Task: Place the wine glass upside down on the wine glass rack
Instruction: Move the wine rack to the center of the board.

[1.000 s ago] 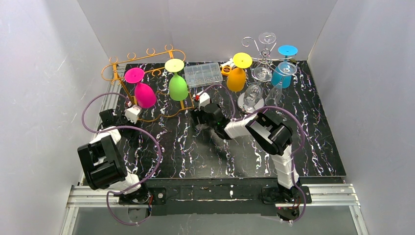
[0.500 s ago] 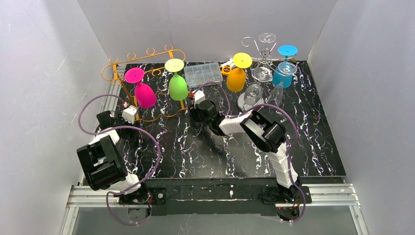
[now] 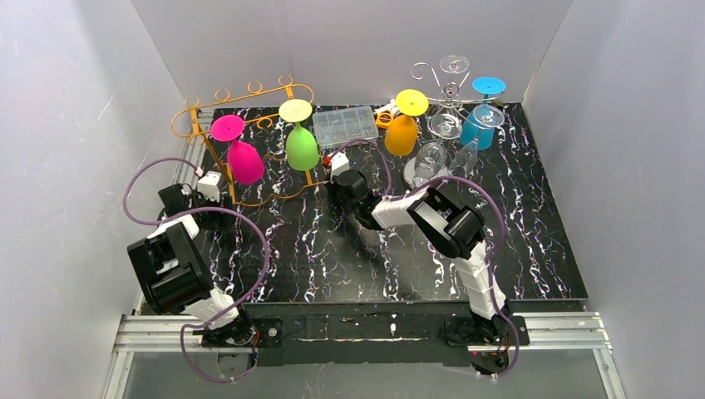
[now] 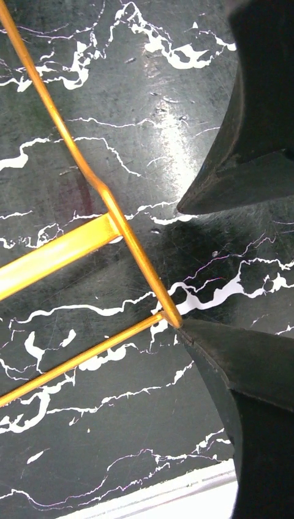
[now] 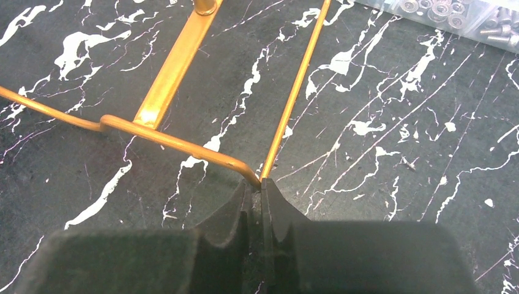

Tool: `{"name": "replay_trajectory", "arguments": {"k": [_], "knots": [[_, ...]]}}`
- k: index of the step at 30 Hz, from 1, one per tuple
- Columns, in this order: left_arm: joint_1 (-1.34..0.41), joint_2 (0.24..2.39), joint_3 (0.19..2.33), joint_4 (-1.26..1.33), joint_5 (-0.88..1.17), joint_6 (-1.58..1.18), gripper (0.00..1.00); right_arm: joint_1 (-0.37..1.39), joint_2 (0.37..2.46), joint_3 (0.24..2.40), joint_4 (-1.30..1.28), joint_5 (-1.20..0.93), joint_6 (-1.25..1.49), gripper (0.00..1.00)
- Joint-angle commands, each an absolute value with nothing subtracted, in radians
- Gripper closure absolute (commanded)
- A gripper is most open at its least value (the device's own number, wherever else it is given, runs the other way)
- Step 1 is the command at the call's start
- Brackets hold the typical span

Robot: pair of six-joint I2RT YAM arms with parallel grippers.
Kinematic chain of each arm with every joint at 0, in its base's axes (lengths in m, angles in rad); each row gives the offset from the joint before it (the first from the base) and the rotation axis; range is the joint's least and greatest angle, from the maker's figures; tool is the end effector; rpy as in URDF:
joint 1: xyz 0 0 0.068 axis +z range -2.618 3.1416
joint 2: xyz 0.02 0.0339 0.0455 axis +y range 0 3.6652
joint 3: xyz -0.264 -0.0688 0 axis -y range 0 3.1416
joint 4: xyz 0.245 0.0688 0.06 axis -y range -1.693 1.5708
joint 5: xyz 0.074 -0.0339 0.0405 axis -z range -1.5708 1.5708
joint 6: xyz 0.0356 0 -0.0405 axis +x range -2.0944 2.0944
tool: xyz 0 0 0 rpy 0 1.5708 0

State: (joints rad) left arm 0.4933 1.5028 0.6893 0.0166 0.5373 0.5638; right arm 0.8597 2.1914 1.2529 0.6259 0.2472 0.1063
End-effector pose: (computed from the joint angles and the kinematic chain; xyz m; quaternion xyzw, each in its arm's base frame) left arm 0.2615 0.1199 0.1653 0.1316 0.8888 -0.0288 0.4381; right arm 0.3133 0.3504 0.1327 -0.2277 0.7728 0.1829 0.5634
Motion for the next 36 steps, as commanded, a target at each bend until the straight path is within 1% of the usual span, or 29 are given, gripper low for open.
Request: {"name": "replay_trajectory", "arguments": {"k": [1, 4, 6, 11, 12, 13, 14, 15, 16, 17, 19, 21, 27, 32, 34, 36], "knots": [[0.499, 1.533, 0.727, 0.022, 0.575, 0.534, 0.41, 0.867, 2.203, 1.286, 0.658, 0.254, 0.146, 0.92], [0.499, 1.557, 0.731, 0.036, 0.562, 0.537, 0.53, 0.867, 2.200, 1.276, 0.664, 0.256, 0.151, 0.97], [0.498, 1.568, 0.736, 0.042, 0.566, 0.530, 0.59, 0.867, 2.196, 1.271, 0.666, 0.260, 0.154, 0.99], [0.488, 1.582, 0.736, 0.077, 0.556, 0.524, 0.71, 0.867, 2.182, 1.254, 0.672, 0.271, 0.163, 0.99], [0.487, 1.581, 0.733, 0.084, 0.552, 0.526, 0.71, 0.866, 2.178, 1.251, 0.673, 0.273, 0.168, 0.99], [0.487, 1.576, 0.729, 0.090, 0.549, 0.524, 0.71, 0.867, 2.174, 1.247, 0.675, 0.273, 0.170, 0.99], [0.487, 1.570, 0.722, 0.098, 0.545, 0.523, 0.68, 0.867, 2.171, 1.244, 0.676, 0.273, 0.173, 0.99], [0.488, 1.560, 0.714, 0.107, 0.543, 0.524, 0.61, 0.867, 2.169, 1.243, 0.676, 0.273, 0.175, 0.99], [0.488, 1.552, 0.704, 0.115, 0.544, 0.525, 0.52, 0.867, 2.168, 1.241, 0.676, 0.273, 0.176, 0.99], [0.488, 1.541, 0.694, 0.125, 0.543, 0.530, 0.46, 0.867, 2.168, 1.242, 0.676, 0.272, 0.176, 0.99], [0.488, 1.527, 0.682, 0.148, 0.537, 0.524, 0.38, 0.867, 2.169, 1.241, 0.674, 0.272, 0.179, 0.99], [0.488, 1.521, 0.673, 0.182, 0.533, 0.523, 0.35, 0.867, 2.171, 1.239, 0.673, 0.270, 0.184, 0.99], [0.489, 1.555, 0.683, 0.260, 0.530, 0.558, 0.35, 0.867, 2.174, 1.238, 0.672, 0.265, 0.199, 0.99], [0.489, 1.604, 0.696, 0.302, 0.556, 0.570, 0.38, 0.867, 2.174, 1.238, 0.672, 0.264, 0.201, 0.99], [0.488, 1.624, 0.698, 0.315, 0.569, 0.576, 0.43, 0.868, 2.174, 1.239, 0.673, 0.264, 0.202, 0.99], [0.488, 1.637, 0.700, 0.317, 0.586, 0.587, 0.55, 0.868, 2.174, 1.241, 0.673, 0.267, 0.202, 0.99]]}}
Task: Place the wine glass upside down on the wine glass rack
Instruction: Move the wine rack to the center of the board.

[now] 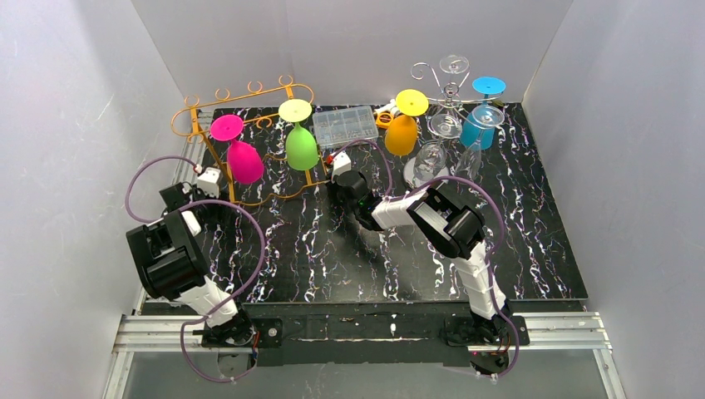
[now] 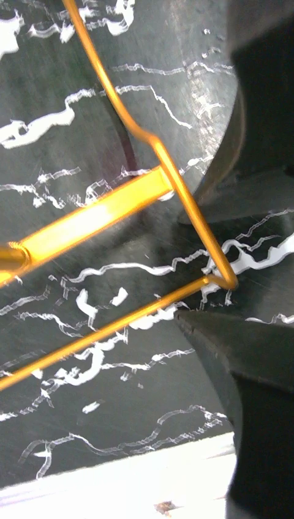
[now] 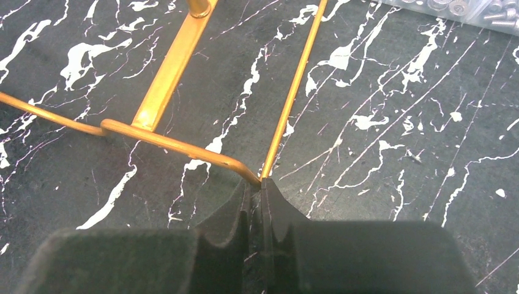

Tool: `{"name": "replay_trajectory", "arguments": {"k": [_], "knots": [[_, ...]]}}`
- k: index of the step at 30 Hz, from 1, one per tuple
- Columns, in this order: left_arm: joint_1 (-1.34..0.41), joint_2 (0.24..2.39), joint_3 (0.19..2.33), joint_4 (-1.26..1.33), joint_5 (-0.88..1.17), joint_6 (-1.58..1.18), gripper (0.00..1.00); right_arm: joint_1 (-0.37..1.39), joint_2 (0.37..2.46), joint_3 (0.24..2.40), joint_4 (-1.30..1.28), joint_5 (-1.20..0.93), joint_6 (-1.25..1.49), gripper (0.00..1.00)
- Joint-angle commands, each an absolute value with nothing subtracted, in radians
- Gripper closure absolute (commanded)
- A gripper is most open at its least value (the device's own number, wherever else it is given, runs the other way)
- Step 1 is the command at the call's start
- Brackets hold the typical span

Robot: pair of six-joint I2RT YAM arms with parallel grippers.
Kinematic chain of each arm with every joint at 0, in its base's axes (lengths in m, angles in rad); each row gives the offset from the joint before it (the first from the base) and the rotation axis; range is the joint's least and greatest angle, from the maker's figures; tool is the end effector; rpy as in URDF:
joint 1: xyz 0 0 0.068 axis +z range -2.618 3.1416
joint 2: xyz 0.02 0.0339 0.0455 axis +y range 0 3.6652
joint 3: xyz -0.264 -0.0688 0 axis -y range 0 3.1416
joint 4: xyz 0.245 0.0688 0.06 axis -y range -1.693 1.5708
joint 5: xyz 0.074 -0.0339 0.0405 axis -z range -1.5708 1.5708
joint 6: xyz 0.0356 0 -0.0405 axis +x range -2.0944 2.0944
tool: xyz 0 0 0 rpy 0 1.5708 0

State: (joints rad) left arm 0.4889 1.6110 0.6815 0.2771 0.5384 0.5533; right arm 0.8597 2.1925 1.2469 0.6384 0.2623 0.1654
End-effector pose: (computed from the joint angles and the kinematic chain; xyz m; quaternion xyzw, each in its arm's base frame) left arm 0.2808 0.1287 0.1534 0.1456 0.8599 0.0059 0.4892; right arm 0.3132 0.3494 0.1318 -0.1996 0.7786 0.1952 0.5620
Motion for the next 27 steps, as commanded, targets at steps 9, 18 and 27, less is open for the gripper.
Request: {"name": "replay_trajectory", "arguments": {"k": [9, 18, 27], "knots": [[0.453, 1.648, 0.678, 0.331, 0.614, 0.661, 0.81, 0.875, 2.154, 1.231, 0.676, 0.288, 0.193, 0.99], [0.419, 1.621, 0.647, 0.337, 0.628, 0.726, 0.81, 0.890, 2.089, 1.134, 0.712, 0.365, 0.192, 0.99], [0.368, 1.605, 0.642, 0.337, 0.635, 0.733, 0.81, 0.890, 2.026, 1.038, 0.729, 0.428, 0.195, 0.99]]}}
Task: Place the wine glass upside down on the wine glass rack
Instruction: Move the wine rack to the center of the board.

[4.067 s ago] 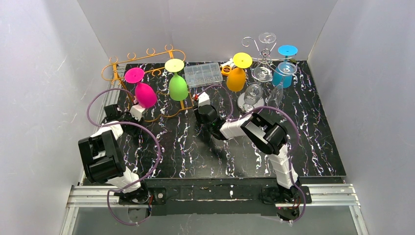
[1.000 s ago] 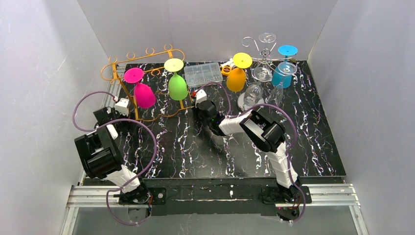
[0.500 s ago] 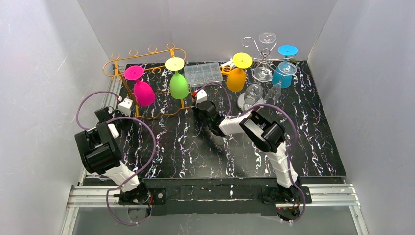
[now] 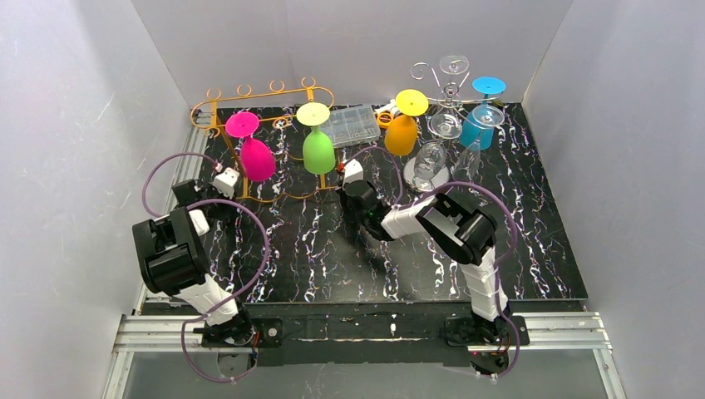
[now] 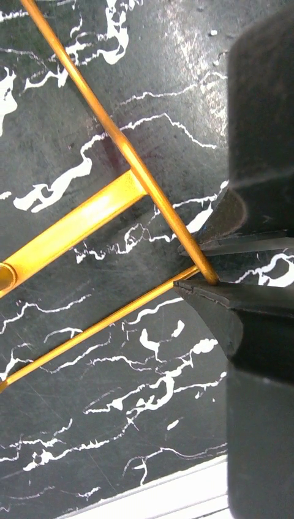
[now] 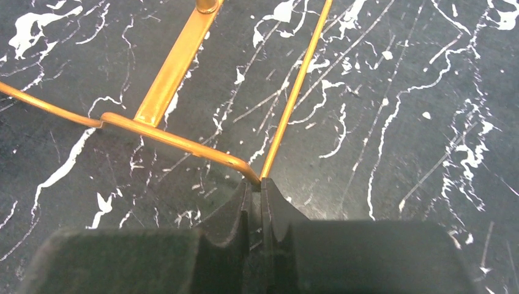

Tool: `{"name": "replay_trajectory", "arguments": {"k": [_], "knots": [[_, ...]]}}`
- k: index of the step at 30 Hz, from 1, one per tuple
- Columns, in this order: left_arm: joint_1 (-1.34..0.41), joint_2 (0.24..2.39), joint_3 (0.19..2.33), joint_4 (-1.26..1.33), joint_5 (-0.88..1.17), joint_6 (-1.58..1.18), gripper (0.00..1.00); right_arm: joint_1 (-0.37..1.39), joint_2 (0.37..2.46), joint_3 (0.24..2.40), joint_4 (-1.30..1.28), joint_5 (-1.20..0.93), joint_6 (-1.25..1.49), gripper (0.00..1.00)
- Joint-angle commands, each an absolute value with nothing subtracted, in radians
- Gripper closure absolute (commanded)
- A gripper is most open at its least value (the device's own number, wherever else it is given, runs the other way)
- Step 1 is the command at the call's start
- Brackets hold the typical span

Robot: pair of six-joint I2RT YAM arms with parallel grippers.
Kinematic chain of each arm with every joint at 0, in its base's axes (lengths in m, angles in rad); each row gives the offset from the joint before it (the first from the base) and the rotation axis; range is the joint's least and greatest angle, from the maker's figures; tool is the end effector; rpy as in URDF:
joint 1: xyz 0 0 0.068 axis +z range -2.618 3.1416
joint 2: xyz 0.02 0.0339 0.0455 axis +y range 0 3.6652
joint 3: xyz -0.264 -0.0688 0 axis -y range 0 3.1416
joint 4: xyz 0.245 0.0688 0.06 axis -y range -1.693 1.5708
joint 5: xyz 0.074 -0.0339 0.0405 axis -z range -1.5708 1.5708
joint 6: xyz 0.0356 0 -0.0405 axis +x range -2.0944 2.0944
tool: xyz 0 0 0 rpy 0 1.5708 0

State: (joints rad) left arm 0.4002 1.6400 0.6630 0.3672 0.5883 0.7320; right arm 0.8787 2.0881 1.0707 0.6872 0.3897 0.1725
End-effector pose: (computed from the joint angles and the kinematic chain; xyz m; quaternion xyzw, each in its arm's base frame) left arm 0.2932 0.1026 0.1480 0.2723 0.8149 0.0203 0.5112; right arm 0.2858 0.3236 0.1314 -0.1705 0.7880 0.1498 0.5723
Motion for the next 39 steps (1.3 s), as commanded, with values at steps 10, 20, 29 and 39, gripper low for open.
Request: {"name": "replay_trajectory", "arguments": {"k": [10, 20, 29, 39], "knots": [[0.267, 1.597, 0.649, 0.329, 0.595, 0.739, 0.80, 0.871, 1.947, 0.941, 0.732, 0.511, 0.187, 0.99], [0.201, 1.578, 0.642, 0.292, 0.584, 0.762, 0.80, 0.820, 1.875, 0.859, 0.719, 0.532, 0.206, 0.99], [0.148, 1.570, 0.657, 0.243, 0.573, 0.780, 0.78, 0.815, 1.819, 0.804, 0.694, 0.547, 0.214, 0.99], [0.149, 1.498, 0.608, 0.192, 0.523, 0.812, 0.40, 0.824, 1.752, 0.767, 0.629, 0.534, 0.230, 0.05]]}}
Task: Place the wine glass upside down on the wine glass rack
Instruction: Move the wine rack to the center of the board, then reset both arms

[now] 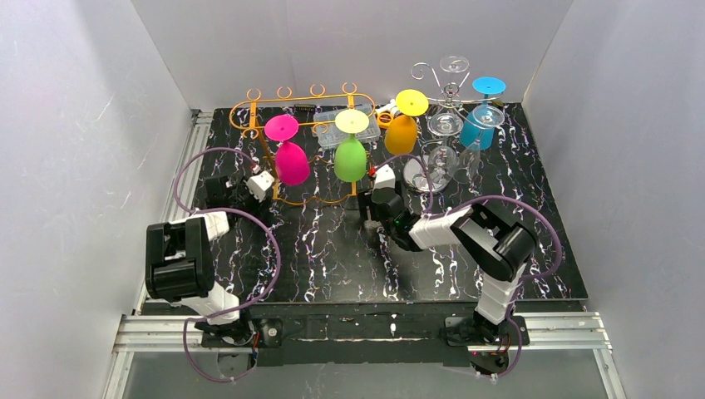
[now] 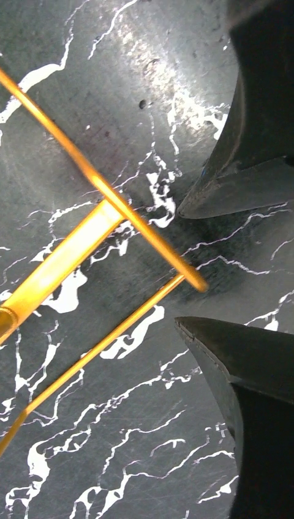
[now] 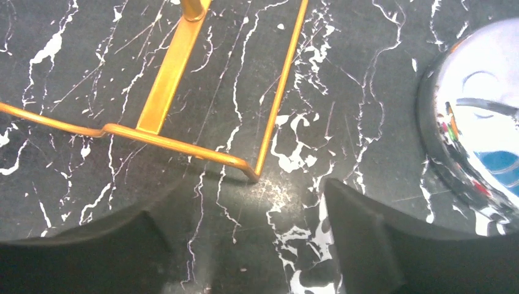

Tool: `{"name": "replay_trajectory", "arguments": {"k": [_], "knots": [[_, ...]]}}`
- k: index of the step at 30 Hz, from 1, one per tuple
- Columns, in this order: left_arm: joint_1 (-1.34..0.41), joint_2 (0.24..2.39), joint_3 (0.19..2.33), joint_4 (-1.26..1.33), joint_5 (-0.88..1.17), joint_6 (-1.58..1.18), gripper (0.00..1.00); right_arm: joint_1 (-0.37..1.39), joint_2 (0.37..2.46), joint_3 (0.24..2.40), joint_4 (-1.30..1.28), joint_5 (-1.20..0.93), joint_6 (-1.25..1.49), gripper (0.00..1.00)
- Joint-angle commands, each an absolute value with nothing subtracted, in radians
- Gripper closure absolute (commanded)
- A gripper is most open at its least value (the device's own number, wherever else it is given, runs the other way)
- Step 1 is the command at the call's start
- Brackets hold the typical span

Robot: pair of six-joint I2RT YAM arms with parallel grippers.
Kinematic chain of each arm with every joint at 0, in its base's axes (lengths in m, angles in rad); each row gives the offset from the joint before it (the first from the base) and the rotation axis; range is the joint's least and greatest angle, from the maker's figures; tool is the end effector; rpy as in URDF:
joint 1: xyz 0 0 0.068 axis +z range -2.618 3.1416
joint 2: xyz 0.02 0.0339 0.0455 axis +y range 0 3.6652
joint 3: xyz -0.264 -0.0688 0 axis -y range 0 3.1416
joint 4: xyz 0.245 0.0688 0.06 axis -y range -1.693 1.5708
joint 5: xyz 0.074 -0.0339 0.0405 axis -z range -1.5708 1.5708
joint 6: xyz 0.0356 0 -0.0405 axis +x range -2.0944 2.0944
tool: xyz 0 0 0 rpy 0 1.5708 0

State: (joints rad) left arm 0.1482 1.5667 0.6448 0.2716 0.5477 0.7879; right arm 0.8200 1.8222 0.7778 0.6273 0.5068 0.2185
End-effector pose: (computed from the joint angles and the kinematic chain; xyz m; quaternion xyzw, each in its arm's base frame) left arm 0.2973 0.0256 0.1554 0.3852 0.7810 -0.0233 0.4909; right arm 0.2560 0.2491 0.1449 -0.1098 0.8155 0.0796 0.5626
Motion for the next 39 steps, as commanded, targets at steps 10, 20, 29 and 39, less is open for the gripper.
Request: {"name": "replay_trajectory", "arguments": {"k": [10, 20, 29, 39], "knots": [[0.255, 1.399, 0.631, 0.058, 0.628, 0.701, 0.04, 0.845, 1.564, 0.670, 0.508, 0.511, 0.282, 0.02], [0.470, 1.320, 0.665, -0.035, 0.757, 0.510, 0.02, 0.856, 1.213, 0.448, 0.360, 0.583, 0.370, 0.02], [0.514, 1.271, 0.643, 0.033, 0.765, 0.359, 0.02, 0.692, 0.750, 0.368, 0.121, 0.697, 0.308, 0.02], [0.515, 1.273, 0.663, 0.076, 0.752, 0.211, 0.02, 0.294, 0.798, 0.459, 0.024, 0.594, 0.355, 0.02]]}}
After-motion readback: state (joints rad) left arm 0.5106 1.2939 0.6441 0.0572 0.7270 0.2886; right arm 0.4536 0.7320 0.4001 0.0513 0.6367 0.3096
